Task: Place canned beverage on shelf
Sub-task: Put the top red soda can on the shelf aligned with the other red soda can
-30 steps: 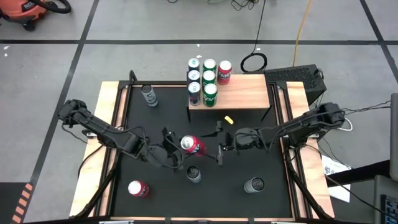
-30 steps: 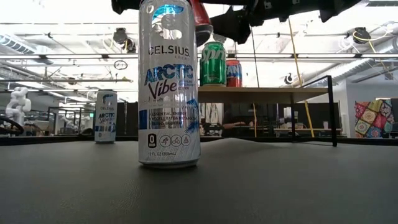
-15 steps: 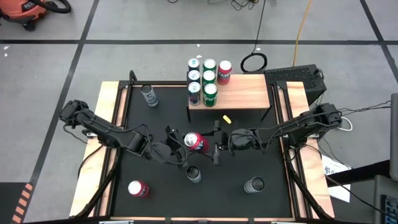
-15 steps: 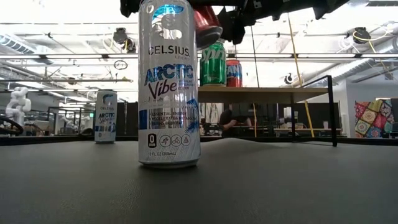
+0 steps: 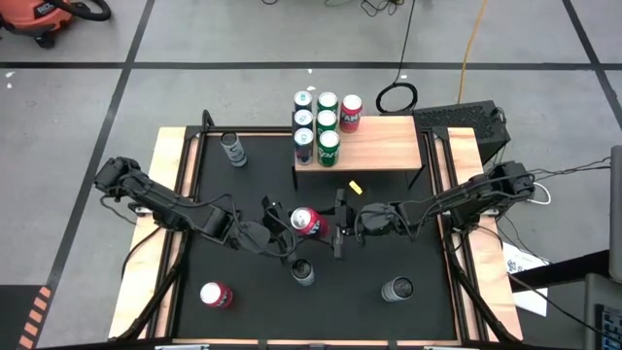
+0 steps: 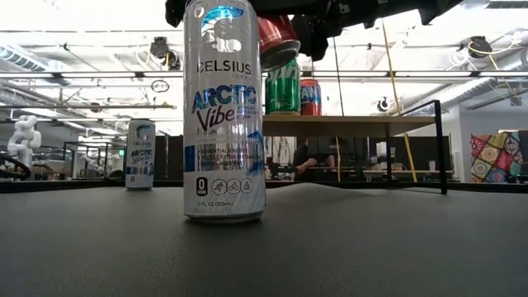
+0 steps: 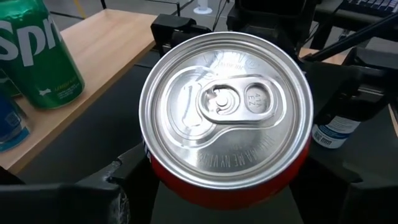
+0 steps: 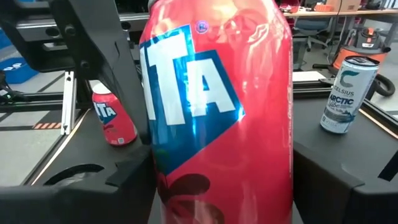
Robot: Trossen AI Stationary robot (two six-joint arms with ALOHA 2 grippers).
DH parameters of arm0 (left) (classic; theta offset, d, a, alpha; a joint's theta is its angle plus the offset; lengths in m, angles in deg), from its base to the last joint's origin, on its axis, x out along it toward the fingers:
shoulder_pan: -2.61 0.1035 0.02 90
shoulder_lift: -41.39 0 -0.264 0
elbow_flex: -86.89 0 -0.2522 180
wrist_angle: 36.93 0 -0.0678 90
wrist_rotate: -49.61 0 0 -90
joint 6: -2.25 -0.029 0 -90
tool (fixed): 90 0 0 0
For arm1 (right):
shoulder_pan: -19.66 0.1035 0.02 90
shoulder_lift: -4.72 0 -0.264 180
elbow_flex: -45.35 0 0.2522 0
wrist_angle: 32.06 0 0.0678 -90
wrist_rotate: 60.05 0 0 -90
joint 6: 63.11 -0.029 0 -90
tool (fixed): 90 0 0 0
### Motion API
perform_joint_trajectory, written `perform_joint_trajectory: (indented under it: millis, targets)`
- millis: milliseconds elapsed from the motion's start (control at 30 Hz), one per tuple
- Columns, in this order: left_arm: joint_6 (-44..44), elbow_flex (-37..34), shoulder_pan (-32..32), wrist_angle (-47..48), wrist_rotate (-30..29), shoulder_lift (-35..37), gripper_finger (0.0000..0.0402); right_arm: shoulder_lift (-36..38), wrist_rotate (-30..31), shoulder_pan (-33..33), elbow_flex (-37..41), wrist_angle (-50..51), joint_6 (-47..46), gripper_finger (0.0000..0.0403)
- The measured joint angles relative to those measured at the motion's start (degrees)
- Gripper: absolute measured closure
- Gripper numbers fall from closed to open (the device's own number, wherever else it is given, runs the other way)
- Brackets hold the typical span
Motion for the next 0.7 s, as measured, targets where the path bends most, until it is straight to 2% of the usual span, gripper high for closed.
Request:
perform_joint_trajectory:
  millis: [233, 467, 533, 567, 700]
  targets:
    - [-0.5, 0.0, -0.19, 1.06, 0.39, 2.06, 0.0118, 1.69, 0.66, -0.02, 0.29, -0.39, 0.49, 0.0114]
    - [-2.93, 0.11, -0.87, -0.71, -1.35, 5.46, 0.0117, 4.23, -1.03, -1.12, 5.19, -8.64, 0.77, 0.0119]
    - [-5.78, -0.17, -1.04, 0.49, -4.31, 6.28, 0.0118, 4.76, -1.44, -1.57, 6.07, -8.17, -0.82, 0.0119]
    - [-6.56, -0.01, -1.16, -1.09, -4.08, 6.36, 0.0118, 4.64, -1.58, -1.66, 6.37, -5.4, -1.16, 0.0119]
    - [-6.54, -0.09, -0.58, -1.12, -2.8, 5.12, 0.0117, 3.53, -2.33, -1.57, 6.16, -6.03, -0.9, 0.0119]
